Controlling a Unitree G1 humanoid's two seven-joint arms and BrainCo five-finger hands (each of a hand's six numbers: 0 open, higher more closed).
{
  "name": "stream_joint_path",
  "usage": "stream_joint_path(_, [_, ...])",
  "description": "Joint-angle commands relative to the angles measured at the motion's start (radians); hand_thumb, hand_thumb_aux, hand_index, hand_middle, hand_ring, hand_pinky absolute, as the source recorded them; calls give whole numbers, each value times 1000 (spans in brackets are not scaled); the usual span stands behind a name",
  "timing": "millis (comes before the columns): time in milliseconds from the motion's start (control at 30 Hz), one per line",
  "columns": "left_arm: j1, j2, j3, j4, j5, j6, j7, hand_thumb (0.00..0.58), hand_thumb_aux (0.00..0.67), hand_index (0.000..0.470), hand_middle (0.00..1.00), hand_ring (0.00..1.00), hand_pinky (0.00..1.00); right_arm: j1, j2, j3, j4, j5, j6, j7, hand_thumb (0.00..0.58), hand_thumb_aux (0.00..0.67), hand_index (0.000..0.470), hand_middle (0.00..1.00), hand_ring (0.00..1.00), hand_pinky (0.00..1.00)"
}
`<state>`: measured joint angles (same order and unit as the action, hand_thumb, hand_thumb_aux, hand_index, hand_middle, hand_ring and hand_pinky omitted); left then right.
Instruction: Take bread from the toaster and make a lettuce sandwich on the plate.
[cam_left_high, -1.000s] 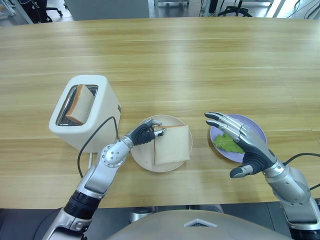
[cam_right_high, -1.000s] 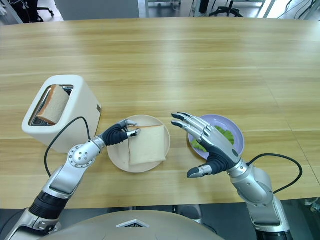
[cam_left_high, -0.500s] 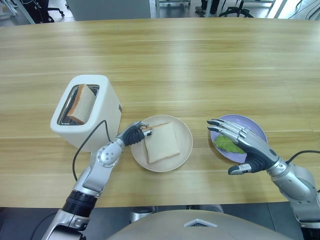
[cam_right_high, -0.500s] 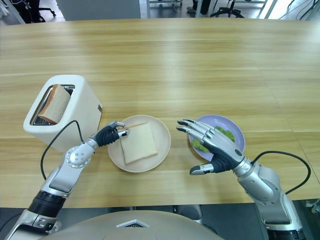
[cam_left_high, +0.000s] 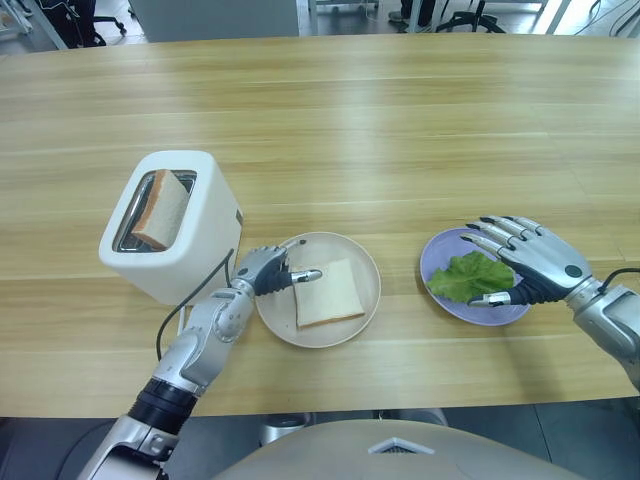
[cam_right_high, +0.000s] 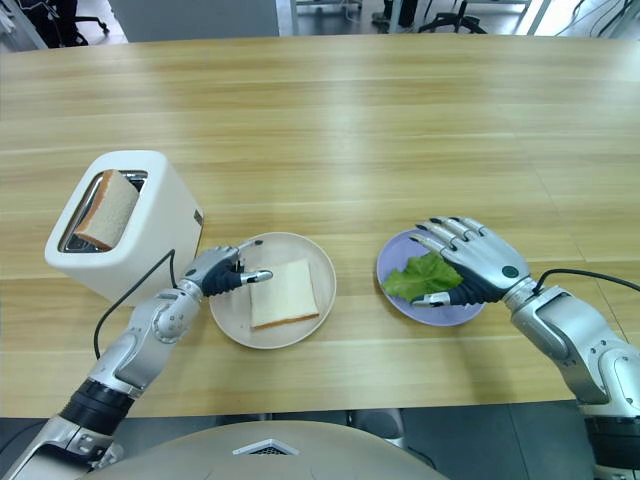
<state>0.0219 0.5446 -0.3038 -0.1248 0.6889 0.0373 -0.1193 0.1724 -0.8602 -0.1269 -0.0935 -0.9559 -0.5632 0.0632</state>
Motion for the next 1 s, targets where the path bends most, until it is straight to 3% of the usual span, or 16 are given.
stream_joint_path(33, [53,22,67,-130,41,5,28,0,0,0,0,0,0,-34,-45,81,138,-123,36,-86,0,0,0,0,0,0])
stream_joint_path(300, [252,-35,226,-465,-2,-59,90,0,0,0,0,0,0,-192,-56,290,409,-251,71,-285,0,0,0,0,0,0])
stream_joint_path(533, [392,-111,305,-622,-50,-107,87,0,0,0,0,0,0,-309,-20,433,571,-279,121,-404,0,0,0,0,0,0])
stream_joint_path(567, [409,-114,311,-630,-47,-114,81,0,0,0,0,0,0,-319,-17,445,581,-278,129,-416,112,68,47,0,0,0])
stream_joint_path(633, [431,-117,322,-638,-36,-129,76,0,0,0,0,0,0,-333,-16,467,595,-275,141,-431,128,79,54,0,0,0])
stream_joint_path(667, [441,-120,329,-640,-37,-136,75,0,0,0,0,0,0,-340,-16,477,602,-273,146,-440,460,365,251,0,0,0])
stream_joint_path(700, [454,-124,338,-645,-40,-144,77,0,0,0,0,0,0,-348,-15,487,610,-273,150,-447,472,381,262,0,0,0])
stream_joint_path(733, [465,-128,348,-650,-43,-151,77,0,0,0,0,0,0,-355,-14,497,617,-272,153,-454,512,441,303,0,0,0])
stream_joint_path(767, [474,-131,356,-654,-46,-158,76,0,0,0,0,0,0,-361,-13,507,622,-272,157,-461,580,670,460,0,0,0])
stream_joint_path(1000, [494,-158,401,-684,-36,-185,68,0,0,0,0,0,0,-357,-29,525,589,-225,152,-499,580,670,460,0,0,0])
